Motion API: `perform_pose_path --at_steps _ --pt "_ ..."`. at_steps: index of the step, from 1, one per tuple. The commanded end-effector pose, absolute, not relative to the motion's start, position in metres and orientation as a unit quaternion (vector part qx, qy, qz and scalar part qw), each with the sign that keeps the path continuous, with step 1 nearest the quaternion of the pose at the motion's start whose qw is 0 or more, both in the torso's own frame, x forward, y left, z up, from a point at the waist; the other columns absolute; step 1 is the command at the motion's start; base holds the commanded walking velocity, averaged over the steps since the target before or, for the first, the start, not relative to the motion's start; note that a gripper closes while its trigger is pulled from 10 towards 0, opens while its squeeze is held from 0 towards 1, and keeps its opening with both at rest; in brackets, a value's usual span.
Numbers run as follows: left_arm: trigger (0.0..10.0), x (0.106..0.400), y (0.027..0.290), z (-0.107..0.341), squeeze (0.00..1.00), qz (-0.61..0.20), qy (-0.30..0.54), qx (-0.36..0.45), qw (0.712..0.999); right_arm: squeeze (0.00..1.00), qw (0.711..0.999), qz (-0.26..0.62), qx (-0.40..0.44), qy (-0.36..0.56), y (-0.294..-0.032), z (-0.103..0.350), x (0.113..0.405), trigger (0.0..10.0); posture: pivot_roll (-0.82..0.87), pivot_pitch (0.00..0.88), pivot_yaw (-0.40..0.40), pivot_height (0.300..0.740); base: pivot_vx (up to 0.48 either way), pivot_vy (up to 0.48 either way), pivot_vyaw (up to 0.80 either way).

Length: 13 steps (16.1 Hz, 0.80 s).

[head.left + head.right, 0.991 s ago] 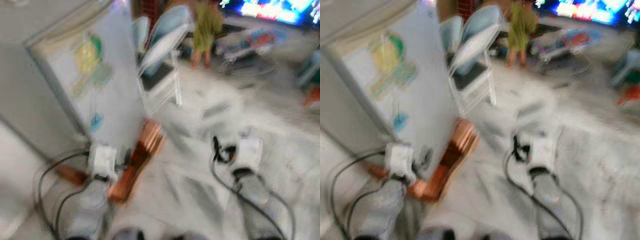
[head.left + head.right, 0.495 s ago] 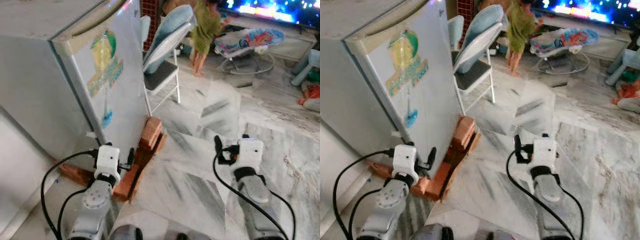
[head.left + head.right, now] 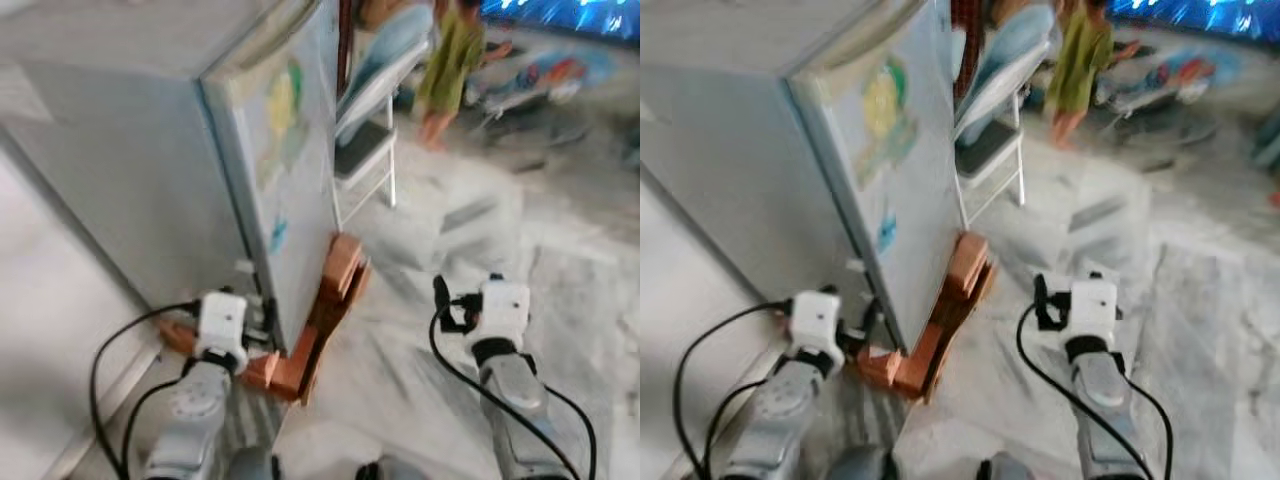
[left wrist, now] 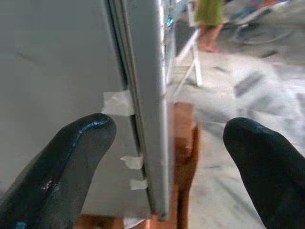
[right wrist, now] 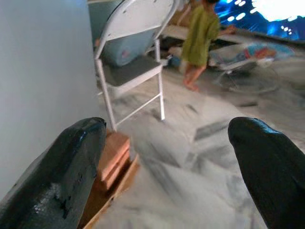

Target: Restocking fridge

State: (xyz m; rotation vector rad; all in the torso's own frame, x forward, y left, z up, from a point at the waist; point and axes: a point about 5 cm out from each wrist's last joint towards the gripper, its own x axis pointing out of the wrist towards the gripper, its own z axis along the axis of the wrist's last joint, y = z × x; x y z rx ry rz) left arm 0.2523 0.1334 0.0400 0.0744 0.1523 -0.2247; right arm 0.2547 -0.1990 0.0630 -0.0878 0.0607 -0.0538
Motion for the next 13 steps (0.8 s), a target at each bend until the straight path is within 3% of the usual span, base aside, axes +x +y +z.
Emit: perform_pose_path --at_steps 1,3,7,10,13 --pt "10.0 0.255 0.140 0.043 0.00 -0.115 0.073 0.036 0.990 0.00 0.999 -0.020 -0.043 0.027 -0.194 0.065 0.256 10.0 0.10 0.070 -0.026 0.740 0.000 0.000 0.00" --pt "10.0 0.260 0.136 0.045 0.00 -0.140 0.075 0.019 0.987 0.00 0.998 -0.020 -0.044 0.030 -0.194 0.064 0.256 10.0 0.10 0.074 -0.030 0.740 0.000 0.000 0.00" --pt "10.0 0.273 0.135 0.052 0.00 -0.155 0.063 0.032 0.985 0.00 0.998 -0.017 -0.046 0.037 -0.194 0.063 0.254 10.0 0.09 0.080 -0.035 0.740 0.000 0.000 -0.80" --pt "10.0 0.282 0.140 0.055 0.00 -0.123 0.053 0.040 0.990 0.00 0.998 -0.016 -0.047 0.037 -0.194 0.063 0.253 10.0 0.08 0.084 -0.038 0.740 0.000 0.000 -0.70" --pt "10.0 0.285 0.148 0.053 0.00 -0.090 0.059 0.040 0.993 0.00 0.998 -0.012 -0.050 0.040 -0.194 0.063 0.251 10.0 0.08 0.088 -0.044 0.740 0.000 0.000 0.00"
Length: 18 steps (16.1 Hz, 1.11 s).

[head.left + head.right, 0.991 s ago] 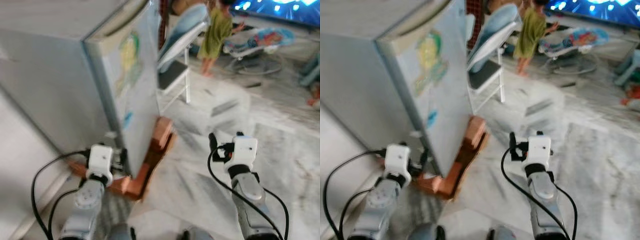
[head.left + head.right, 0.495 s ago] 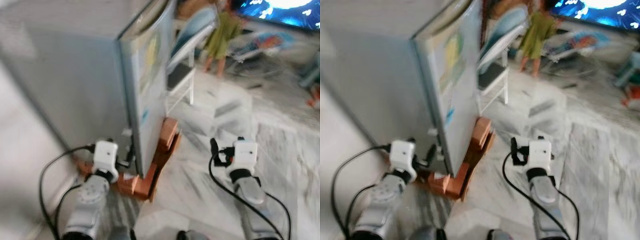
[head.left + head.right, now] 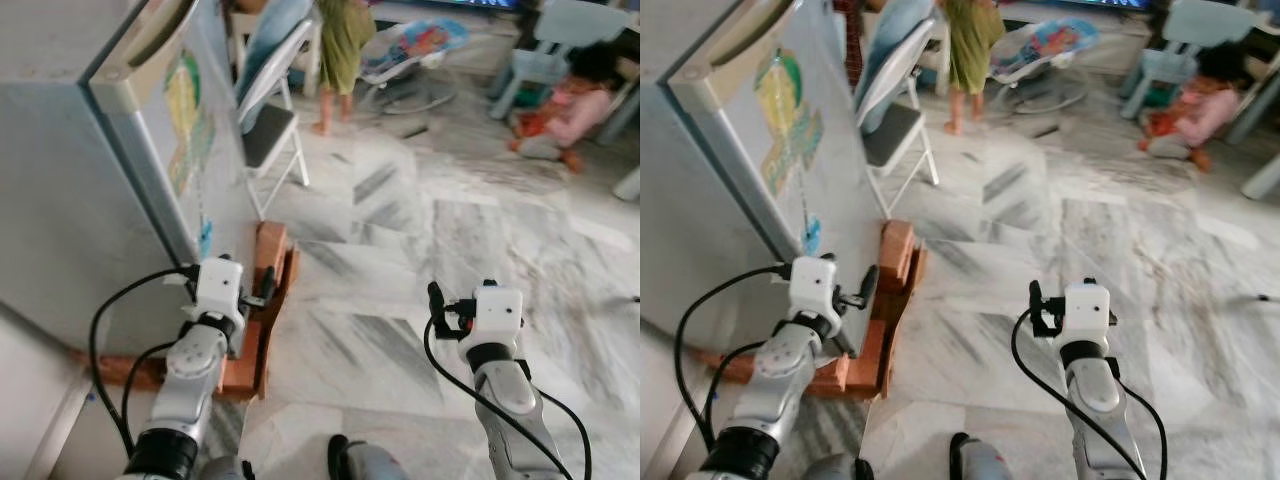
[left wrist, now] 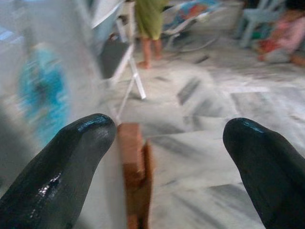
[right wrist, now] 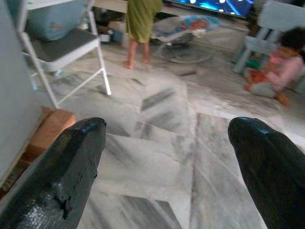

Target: Restocking fridge

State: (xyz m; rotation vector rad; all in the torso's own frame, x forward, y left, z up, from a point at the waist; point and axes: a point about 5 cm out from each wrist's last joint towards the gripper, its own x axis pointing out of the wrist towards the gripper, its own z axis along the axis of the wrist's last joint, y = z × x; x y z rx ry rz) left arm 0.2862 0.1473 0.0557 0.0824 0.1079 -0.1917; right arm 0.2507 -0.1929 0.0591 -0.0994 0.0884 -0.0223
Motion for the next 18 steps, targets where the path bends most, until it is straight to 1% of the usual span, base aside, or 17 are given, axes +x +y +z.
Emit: perform_pose_path --at_steps 1,3,4,7,10,12,18 --pt "10.0 0.283 0.150 0.050 0.00 -0.089 0.065 0.042 0.993 0.00 0.998 -0.011 -0.054 0.042 -0.195 0.062 0.251 10.0 0.08 0.089 -0.046 0.740 0.000 0.000 0.00" --pt "10.0 0.276 0.155 0.040 0.00 -0.087 0.089 0.055 0.991 0.00 0.997 -0.002 -0.054 0.054 -0.194 0.059 0.250 10.0 0.08 0.092 -0.047 0.740 0.000 0.000 0.00" --pt "10.0 0.270 0.160 0.031 0.00 -0.082 0.113 0.067 0.988 0.00 0.997 0.006 -0.053 0.064 -0.192 0.057 0.248 10.0 0.07 0.095 -0.047 0.740 0.000 0.000 0.00" --pt "10.0 0.266 0.172 0.028 0.00 -0.053 0.121 0.078 0.988 0.00 0.996 0.011 -0.052 0.071 -0.191 0.054 0.246 10.0 0.07 0.097 -0.049 0.740 0.000 0.000 0.00" --pt "10.0 0.280 0.176 0.039 0.00 -0.025 0.095 0.089 0.991 0.00 0.996 0.014 -0.052 0.073 -0.190 0.054 0.246 10.0 0.07 0.091 -0.056 0.740 0.000 0.000 0.00" --pt "10.0 0.291 0.172 0.047 0.00 -0.027 0.080 0.081 0.993 0.00 0.996 0.021 -0.049 0.074 -0.188 0.054 0.246 10.0 0.07 0.091 -0.058 0.740 0.000 0.000 0.00" --pt "10.0 0.310 0.177 0.060 0.00 -0.005 0.059 0.097 0.994 0.00 0.996 0.025 -0.045 0.076 -0.185 0.053 0.243 10.0 0.06 0.092 -0.057 0.740 0.000 0.000 0.00"
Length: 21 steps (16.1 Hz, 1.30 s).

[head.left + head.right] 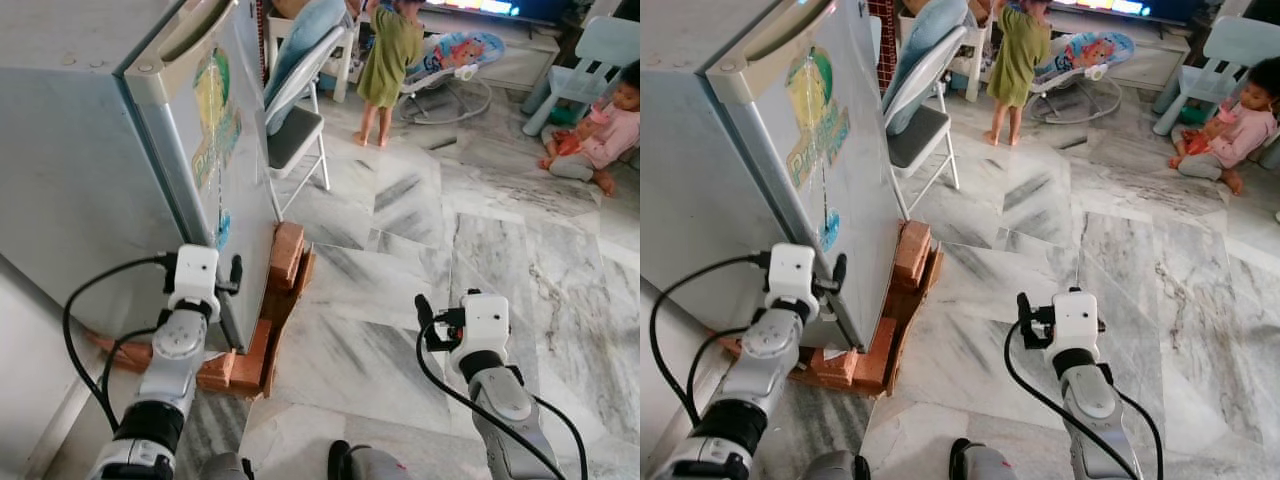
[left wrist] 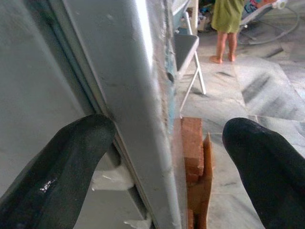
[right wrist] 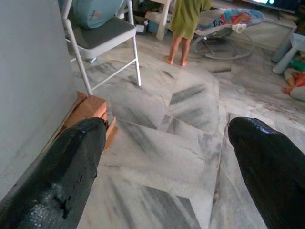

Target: Restocking fridge

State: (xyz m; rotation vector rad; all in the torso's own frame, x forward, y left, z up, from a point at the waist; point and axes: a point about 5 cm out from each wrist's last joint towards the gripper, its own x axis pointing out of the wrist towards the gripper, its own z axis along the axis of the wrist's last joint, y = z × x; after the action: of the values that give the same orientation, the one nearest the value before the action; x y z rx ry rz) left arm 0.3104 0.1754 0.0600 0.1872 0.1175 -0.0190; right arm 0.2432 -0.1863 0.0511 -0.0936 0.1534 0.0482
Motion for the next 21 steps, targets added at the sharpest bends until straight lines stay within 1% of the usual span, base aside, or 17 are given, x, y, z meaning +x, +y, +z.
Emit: perform_pose_path --at_steps 1,5,6,7,8,9,10,11,13,15,17,18,19,20,21 --pt "10.0 0.314 0.178 0.062 0.00 -0.003 0.057 0.097 0.994 0.00 0.996 0.026 -0.046 0.076 -0.185 0.053 0.242 10.0 0.06 0.092 -0.054 0.740 0.000 0.000 0.00" --pt "10.0 0.320 0.173 0.066 0.00 -0.007 0.050 0.096 0.994 0.00 0.996 0.028 -0.045 0.076 -0.184 0.053 0.242 10.0 0.06 0.092 -0.055 0.740 0.000 0.000 0.00" --pt "10.0 0.326 0.164 0.073 0.00 -0.028 0.030 0.103 0.994 0.00 0.994 0.043 -0.044 0.090 -0.182 0.049 0.239 10.0 0.06 0.092 -0.055 0.740 0.000 0.000 0.00" --pt "10.0 0.328 0.149 0.082 0.00 -0.075 0.000 0.129 0.989 0.00 0.988 0.074 -0.047 0.130 -0.181 0.037 0.230 10.0 0.06 0.092 -0.055 0.740 0.000 0.000 0.00" --pt "10.0 0.326 0.132 0.086 0.00 -0.124 -0.020 0.137 0.983 0.00 0.980 0.097 -0.048 0.166 -0.185 0.026 0.216 10.0 0.06 0.092 -0.057 0.740 0.000 0.000 0.00" --pt "10.0 0.325 0.126 0.087 0.00 -0.138 -0.025 0.135 0.981 0.00 0.977 0.105 -0.047 0.178 -0.187 0.022 0.210 10.0 0.06 0.092 -0.057 0.740 0.000 0.000 0.00" --pt "10.0 0.326 0.122 0.089 0.00 -0.144 -0.028 0.127 0.981 0.00 0.975 0.109 -0.043 0.190 -0.189 0.018 0.204 10.0 0.05 0.093 -0.059 0.740 0.000 0.000 0.00" --pt "10.0 0.328 0.115 0.092 0.00 -0.157 -0.036 0.136 0.978 0.00 0.969 0.113 -0.047 0.212 -0.192 0.011 0.196 10.0 0.05 0.093 -0.059 0.740 0.000 0.000 0.00" --pt "10.0 0.340 0.108 0.103 0.00 -0.160 -0.048 0.140 0.976 0.00 0.964 0.115 -0.047 0.236 -0.196 0.004 0.182 10.0 0.06 0.091 -0.061 0.740 0.000 0.000 0.00" --pt "10.0 0.351 0.101 0.116 0.00 -0.156 -0.054 0.128 0.978 0.00 0.965 0.114 -0.038 0.232 -0.198 0.005 0.177 10.0 0.05 0.087 -0.057 0.740 0.000 0.000 0.00" --pt "10.0 0.358 0.092 0.127 0.00 -0.162 -0.059 0.101 0.980 0.00 0.969 0.131 -0.002 0.211 -0.194 0.011 0.179 10.0 0.04 0.086 -0.051 0.740 0.000 0.000 0.00" --pt "10.0 0.350 0.053 0.142 0.00 -0.244 -0.096 0.096 0.960 0.00 0.966 0.160 0.013 0.203 -0.188 0.016 0.180 10.0 0.05 0.086 -0.052 0.740 0.000 0.000 0.00" --pt "10.0 0.321 -0.003 0.157 0.00 -0.381 -0.156 0.113 0.905 0.00 0.962 0.174 0.001 0.210 -0.185 0.014 0.178 10.0 0.06 0.085 -0.055 0.740 0.000 0.000 0.00" --pt "10.0 0.314 -0.012 0.158 0.00 -0.402 -0.164 0.114 0.894 0.00 0.962 0.174 -0.002 0.210 -0.185 0.013 0.178 10.0 0.06 0.085 -0.055 0.740 0.000 0.000 0.00" --pt "10.0 0.279 -0.052 0.163 0.00 -0.486 -0.179 0.076 0.852 0.00 0.960 0.184 -0.002 0.211 -0.183 0.012 0.179 10.0 0.05 0.082 -0.051 0.740 0.000 0.000 0.00"
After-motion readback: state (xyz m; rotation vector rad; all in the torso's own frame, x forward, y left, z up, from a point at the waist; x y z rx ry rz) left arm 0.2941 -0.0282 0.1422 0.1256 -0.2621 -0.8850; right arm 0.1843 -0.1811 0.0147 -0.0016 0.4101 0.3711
